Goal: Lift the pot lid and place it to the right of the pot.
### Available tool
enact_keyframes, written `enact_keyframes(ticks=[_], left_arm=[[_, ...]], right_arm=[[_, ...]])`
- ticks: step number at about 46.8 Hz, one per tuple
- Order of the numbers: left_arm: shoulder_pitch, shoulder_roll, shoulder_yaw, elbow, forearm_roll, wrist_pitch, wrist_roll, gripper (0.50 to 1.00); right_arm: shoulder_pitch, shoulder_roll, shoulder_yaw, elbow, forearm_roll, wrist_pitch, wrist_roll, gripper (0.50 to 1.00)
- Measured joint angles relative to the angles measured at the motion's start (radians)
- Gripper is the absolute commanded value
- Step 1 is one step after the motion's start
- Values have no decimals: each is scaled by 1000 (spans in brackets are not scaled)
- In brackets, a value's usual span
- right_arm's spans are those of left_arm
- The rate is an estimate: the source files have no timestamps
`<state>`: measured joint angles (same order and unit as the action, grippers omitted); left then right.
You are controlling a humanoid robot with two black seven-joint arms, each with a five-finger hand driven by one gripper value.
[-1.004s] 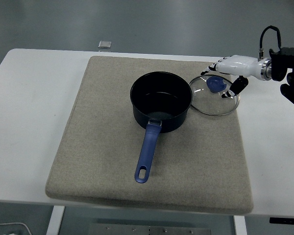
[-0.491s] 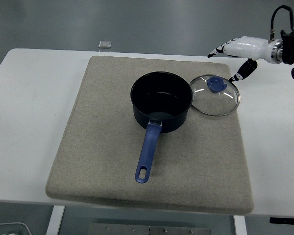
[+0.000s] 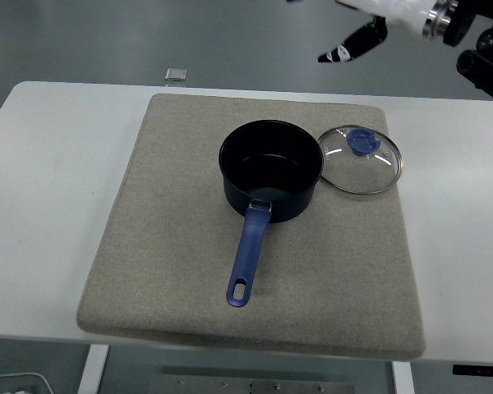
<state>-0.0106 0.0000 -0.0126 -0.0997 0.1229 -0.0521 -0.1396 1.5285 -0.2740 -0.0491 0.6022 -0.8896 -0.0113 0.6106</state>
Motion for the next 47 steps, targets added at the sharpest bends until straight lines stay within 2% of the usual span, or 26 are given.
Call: enact_keyframes(ticks=[5,11,13,18,23,29,41,47], left_arm=[[0,0,0,0,0,0,0,1000],[0,0,0,1,0,0,0,1000],[0,0,0,1,0,0,0,1000],[0,0,0,0,0,0,0,1000],[0,0,0,0,0,0,0,1000],[0,0,0,1,0,0,0,1000],[0,0,0,0,0,0,0,1000],[0,0,0,1,0,0,0,1000]], right_arm=[[8,25,96,-18,193,1,0,903],[6,32,111,-47,507,2,-2,903],[-1,32,107,-58,592,2,-32,903],[-51,47,106,-84,759,1,-153,903],[-106,54,110,-93,819,-9,-203,903],[-158,73,118,-95,863,-11,-210,903],[-203,79,123,-94,948,-22,-215,903],[-232,102,125,-94,1004,-22,-258,903]])
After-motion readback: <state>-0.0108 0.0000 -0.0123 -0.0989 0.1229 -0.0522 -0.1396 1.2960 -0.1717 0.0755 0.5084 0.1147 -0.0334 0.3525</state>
